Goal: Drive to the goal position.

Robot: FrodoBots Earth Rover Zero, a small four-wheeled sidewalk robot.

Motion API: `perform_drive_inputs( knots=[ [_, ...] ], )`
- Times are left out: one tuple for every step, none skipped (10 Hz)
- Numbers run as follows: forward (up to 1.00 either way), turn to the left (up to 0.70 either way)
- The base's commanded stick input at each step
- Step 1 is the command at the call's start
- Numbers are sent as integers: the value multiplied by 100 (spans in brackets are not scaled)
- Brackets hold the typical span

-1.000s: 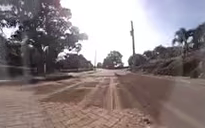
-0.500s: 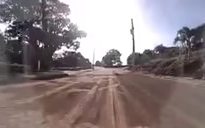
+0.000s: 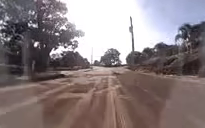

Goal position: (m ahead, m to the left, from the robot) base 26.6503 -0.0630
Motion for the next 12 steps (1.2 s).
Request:
perform_drive_inputs(
  knots=[
    [100, 0],
    [100, 0],
    [100, 0],
    [100, 0],
    [100, 0],
    [100, 0],
    [100, 0],
    [100, 0],
    [100, 0],
    [100, 0],
    [100, 0],
    [100, 0]
  ],
)
